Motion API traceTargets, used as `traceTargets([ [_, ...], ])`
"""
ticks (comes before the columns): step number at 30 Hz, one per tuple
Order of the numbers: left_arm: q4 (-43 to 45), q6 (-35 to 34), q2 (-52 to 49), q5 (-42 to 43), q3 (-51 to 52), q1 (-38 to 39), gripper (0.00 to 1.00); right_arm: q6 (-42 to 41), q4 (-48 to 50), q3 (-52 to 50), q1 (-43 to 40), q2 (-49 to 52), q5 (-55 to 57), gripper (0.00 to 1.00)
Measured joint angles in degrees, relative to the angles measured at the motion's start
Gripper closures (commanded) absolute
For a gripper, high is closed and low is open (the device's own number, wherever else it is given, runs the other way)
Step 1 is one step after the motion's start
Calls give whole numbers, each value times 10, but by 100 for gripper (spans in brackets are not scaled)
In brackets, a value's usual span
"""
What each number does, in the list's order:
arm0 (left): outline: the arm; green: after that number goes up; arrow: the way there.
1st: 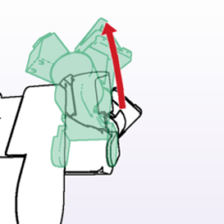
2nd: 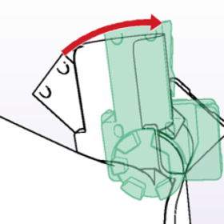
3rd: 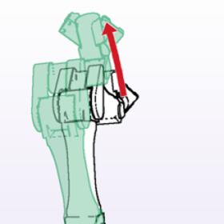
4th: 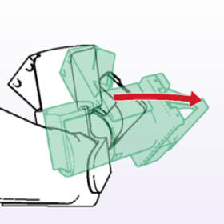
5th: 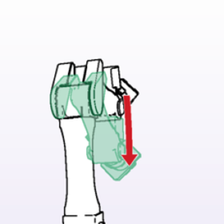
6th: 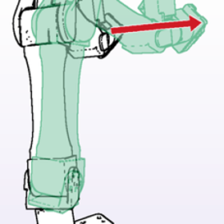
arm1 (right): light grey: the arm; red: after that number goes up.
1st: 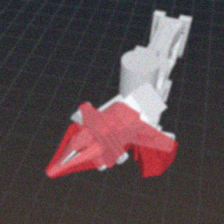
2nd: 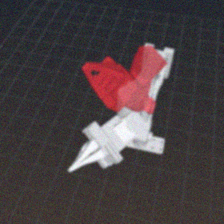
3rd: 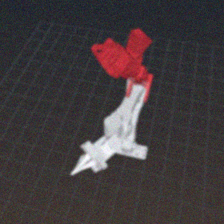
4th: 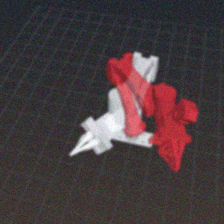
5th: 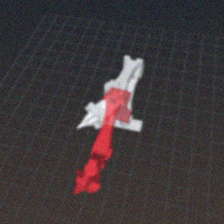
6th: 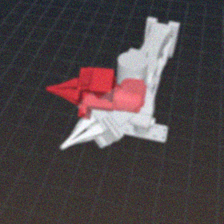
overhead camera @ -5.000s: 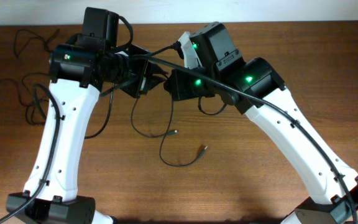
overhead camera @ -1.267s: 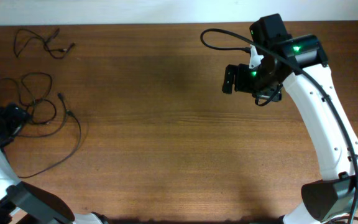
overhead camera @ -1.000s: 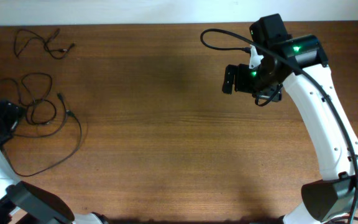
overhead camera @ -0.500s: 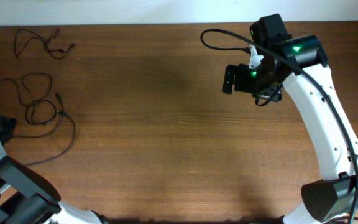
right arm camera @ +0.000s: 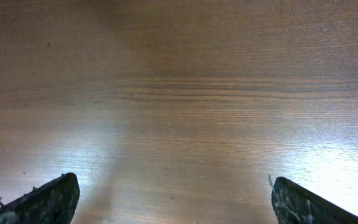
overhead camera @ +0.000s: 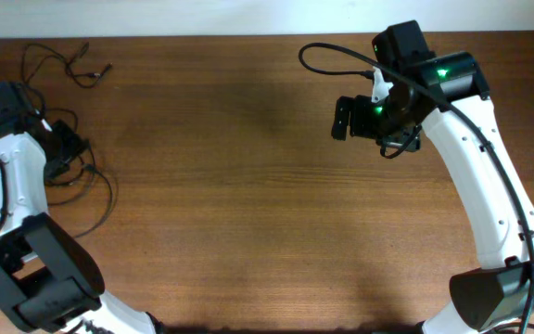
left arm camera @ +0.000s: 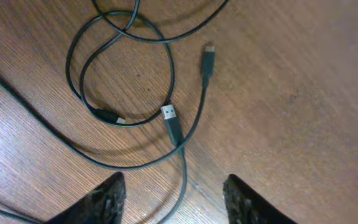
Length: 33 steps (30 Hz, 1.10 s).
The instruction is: Untangle cables
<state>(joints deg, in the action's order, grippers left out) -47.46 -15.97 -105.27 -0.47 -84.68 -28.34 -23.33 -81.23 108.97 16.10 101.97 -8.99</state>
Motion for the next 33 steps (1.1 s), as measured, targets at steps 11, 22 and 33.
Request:
traceTargets([
  [11, 14, 184, -134, 27, 1, -1, 55, 0, 0, 0, 0, 0, 0, 2],
  [22, -23, 203, -134, 31, 1, -1, 97, 0, 0, 0, 0, 0, 0, 2],
  [33, -107, 205, -134, 16, 1, -1, 100, 0, 0, 0, 0, 0, 0, 2],
])
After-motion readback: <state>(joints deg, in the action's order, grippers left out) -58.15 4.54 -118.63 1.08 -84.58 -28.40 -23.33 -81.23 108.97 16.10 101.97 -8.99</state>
